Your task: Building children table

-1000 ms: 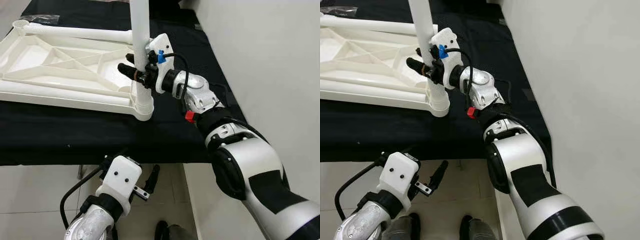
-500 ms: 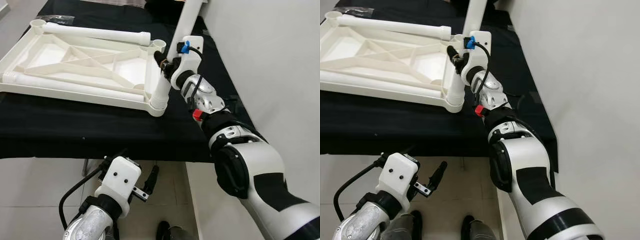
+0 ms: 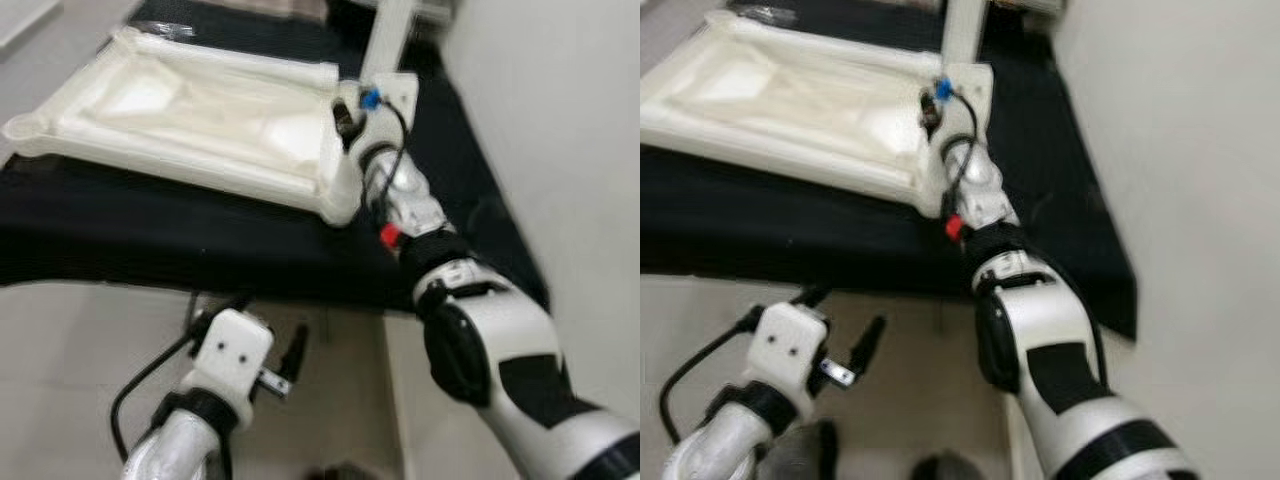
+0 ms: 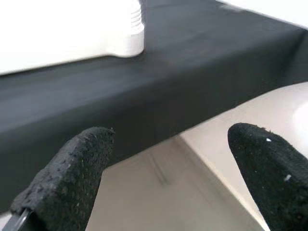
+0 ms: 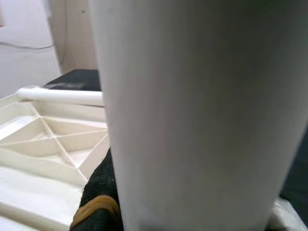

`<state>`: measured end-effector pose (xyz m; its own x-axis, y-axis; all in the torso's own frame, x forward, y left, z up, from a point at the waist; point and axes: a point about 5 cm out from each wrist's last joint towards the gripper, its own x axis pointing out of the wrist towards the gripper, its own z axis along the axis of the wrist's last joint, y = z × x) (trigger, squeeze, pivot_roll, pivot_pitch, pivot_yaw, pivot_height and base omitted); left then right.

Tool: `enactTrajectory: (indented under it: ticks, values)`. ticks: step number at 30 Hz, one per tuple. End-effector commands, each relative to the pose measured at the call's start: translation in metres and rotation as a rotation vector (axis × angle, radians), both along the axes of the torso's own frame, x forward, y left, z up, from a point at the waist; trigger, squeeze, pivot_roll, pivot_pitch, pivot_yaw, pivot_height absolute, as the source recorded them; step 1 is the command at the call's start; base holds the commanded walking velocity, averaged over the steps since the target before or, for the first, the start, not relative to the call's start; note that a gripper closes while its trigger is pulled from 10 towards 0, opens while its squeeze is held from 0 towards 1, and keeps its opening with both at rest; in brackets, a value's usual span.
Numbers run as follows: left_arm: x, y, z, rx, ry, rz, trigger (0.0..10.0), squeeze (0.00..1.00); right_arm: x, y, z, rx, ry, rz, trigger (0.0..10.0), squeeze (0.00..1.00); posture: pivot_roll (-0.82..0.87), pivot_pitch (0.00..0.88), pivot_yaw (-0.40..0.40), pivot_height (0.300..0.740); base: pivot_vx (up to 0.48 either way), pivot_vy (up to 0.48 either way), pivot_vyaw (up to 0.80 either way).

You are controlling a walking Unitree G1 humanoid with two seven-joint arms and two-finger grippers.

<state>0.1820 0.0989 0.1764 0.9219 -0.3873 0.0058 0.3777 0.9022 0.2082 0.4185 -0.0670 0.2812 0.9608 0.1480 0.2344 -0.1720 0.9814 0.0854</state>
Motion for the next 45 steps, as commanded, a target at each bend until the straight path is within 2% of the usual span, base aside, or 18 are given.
enactTrajectory:
  ticks: [1, 7, 14, 16, 20, 21, 23, 25, 26, 29, 31, 33, 37, 41, 45]
  values:
    - [-0.002, 0.000, -0.003, 0.001, 0.021, -0.001, 10.0, 0.00, -0.002, 0.007, -0.041, 0.020, 0.181, -0.060, 10.0, 0.00, 0.13, 0.249, -0.165, 0.740, 0.000, 0.000, 0.00]
    - [-0.001, -0.001, -0.003, 0.001, 0.019, -0.003, 10.0, 0.00, -0.002, 0.001, -0.046, 0.073, 0.239, -0.183, 10.0, 0.00, 0.13, 0.250, -0.166, 0.740, 0.000, 0.000, 0.00]
    - [-0.001, 0.000, -0.002, 0.004, 0.016, -0.004, 10.0, 0.00, -0.003, -0.006, -0.047, 0.075, 0.254, -0.346, 10.0, 0.00, 0.14, 0.252, -0.163, 0.740, 0.000, 0.000, 0.00]
    - [-0.001, 0.000, -0.002, 0.004, 0.014, -0.004, 10.0, 0.00, -0.005, -0.009, -0.042, 0.054, 0.232, -0.473, 10.0, 0.00, 0.14, 0.253, -0.162, 0.740, 0.000, 0.000, 0.00]
    - [0.000, 0.000, -0.002, 0.004, 0.014, -0.002, 10.0, 0.00, -0.010, -0.005, -0.026, 0.020, 0.135, -0.621, 10.0, 0.00, 0.14, 0.251, -0.161, 0.740, 0.000, 0.000, 0.00]
    - [0.000, 0.000, -0.002, 0.004, 0.014, -0.002, 10.0, 0.00, -0.010, -0.005, -0.026, 0.020, 0.135, -0.621, 10.0, 0.00, 0.14, 0.251, -0.161, 0.740, 0.000, 0.000, 0.00]
    - [0.001, -0.001, -0.002, 0.004, 0.010, -0.002, 10.0, 0.00, -0.014, -0.005, -0.025, 0.004, 0.162, -0.764, 10.0, 0.00, 0.14, 0.252, -0.162, 0.740, 0.000, 0.000, 0.00]
    - [0.001, -0.001, -0.001, 0.005, 0.010, -0.003, 10.0, 0.00, -0.016, -0.005, -0.025, 0.008, 0.168, -0.799, 10.0, 0.00, 0.15, 0.251, -0.164, 0.740, 0.000, 0.000, 0.00]
    - [0.001, -0.001, -0.002, 0.005, 0.010, -0.003, 10.0, 0.00, -0.017, -0.005, -0.025, 0.051, 0.183, -0.834, 10.0, 0.00, 0.15, 0.250, -0.161, 0.740, 0.000, 0.000, 0.00]
    - [0.000, -0.001, -0.002, 0.006, 0.010, -0.003, 10.0, 0.00, -0.018, -0.006, -0.025, 0.082, 0.194, -0.856, 10.0, 0.00, 0.15, 0.250, -0.161, 0.740, 0.000, 0.000, 0.00]
    - [0.001, -0.001, -0.001, 0.002, 0.008, 0.002, 10.0, 0.00, -0.019, -0.015, -0.018, 0.094, 0.185, -0.968, 10.0, 0.00, 0.16, 0.250, -0.166, 0.740, 0.000, 0.000, 0.00]
    - [0.001, -0.001, -0.001, 0.002, 0.008, 0.002, 10.0, 0.00, -0.019, -0.015, -0.018, 0.094, 0.185, -0.968, 10.0, 0.00, 0.16, 0.250, -0.166, 0.740, 0.000, 0.000, 0.00]
    - [0.002, -0.001, -0.001, 0.002, 0.005, 0.003, 10.0, 0.00, -0.019, -0.026, -0.020, 0.098, 0.223, -1.044, 10.0, 0.00, 0.18, 0.250, -0.170, 0.740, 0.000, 0.000, 0.00]
    - [0.003, -0.003, 0.002, -0.006, -0.002, 0.001, 10.0, 0.00, -0.023, -0.053, -0.027, 0.230, 0.298, -1.211, 10.0, 0.00, 0.19, 0.251, -0.171, 0.740, 0.000, 0.000, 0.00]
    - [0.003, -0.004, 0.002, -0.008, -0.002, -0.003, 10.0, 0.00, -0.025, -0.060, -0.030, 0.231, 0.318, -1.276, 10.0, 0.00, 0.19, 0.252, -0.170, 0.740, 0.000, 0.000, 0.00]
